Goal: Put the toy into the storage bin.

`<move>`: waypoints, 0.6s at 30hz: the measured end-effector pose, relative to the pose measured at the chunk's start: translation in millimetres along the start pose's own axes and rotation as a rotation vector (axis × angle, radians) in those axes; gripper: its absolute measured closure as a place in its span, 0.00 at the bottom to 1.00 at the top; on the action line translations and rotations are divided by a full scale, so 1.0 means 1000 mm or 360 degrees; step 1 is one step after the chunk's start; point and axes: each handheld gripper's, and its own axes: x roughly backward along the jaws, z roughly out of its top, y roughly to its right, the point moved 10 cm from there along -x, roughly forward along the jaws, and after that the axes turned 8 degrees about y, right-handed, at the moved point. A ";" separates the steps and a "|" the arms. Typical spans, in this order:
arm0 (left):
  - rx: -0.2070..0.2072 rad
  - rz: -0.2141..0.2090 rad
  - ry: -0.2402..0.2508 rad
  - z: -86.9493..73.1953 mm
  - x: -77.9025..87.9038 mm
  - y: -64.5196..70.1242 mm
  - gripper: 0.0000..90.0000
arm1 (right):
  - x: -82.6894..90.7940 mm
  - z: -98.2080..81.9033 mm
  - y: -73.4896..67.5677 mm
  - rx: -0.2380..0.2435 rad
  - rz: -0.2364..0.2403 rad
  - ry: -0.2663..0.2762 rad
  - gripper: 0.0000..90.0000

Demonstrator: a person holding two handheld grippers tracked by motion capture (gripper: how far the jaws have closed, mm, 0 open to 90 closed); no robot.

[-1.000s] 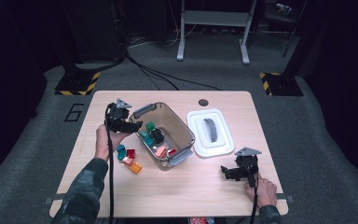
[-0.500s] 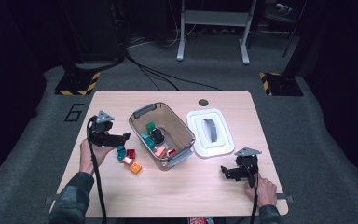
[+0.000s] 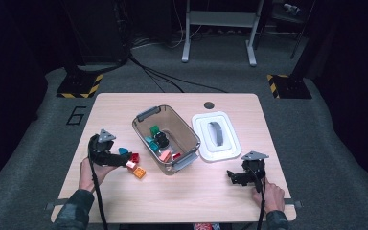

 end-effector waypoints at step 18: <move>-0.0043 -0.0078 -0.0155 -0.039 -0.028 0.025 0.25 | 0.000 0.000 0.000 -0.0002 0.0000 0.0000 0.00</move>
